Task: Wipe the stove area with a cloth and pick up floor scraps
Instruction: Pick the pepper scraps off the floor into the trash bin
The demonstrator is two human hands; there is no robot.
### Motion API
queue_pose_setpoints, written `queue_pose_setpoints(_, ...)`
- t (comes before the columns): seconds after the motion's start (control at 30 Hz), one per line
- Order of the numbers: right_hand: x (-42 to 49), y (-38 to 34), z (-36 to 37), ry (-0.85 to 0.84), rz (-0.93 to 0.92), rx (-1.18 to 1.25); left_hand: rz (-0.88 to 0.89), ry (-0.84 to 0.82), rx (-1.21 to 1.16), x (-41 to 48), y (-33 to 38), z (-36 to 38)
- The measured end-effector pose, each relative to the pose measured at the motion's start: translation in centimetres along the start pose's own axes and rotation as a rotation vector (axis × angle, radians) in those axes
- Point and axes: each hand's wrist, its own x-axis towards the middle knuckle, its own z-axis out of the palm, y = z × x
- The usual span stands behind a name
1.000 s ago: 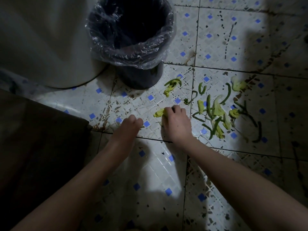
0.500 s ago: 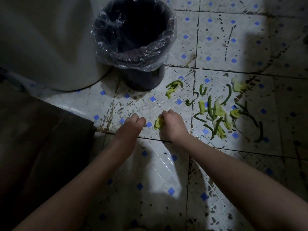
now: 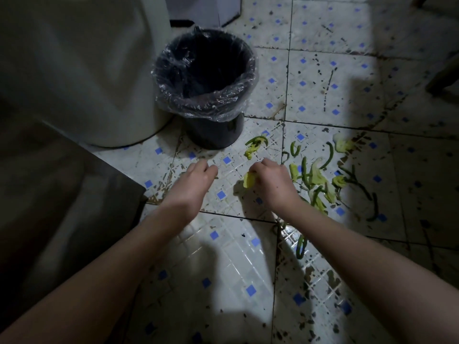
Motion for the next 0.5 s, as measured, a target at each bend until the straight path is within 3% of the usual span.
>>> queue_pose_setpoints(0.5, 4.5, -0.9, -11.0, 0.32, 0.008, 0.026, 0.109, 0.237, 0.191, 5.9, 1.4, -10.8)
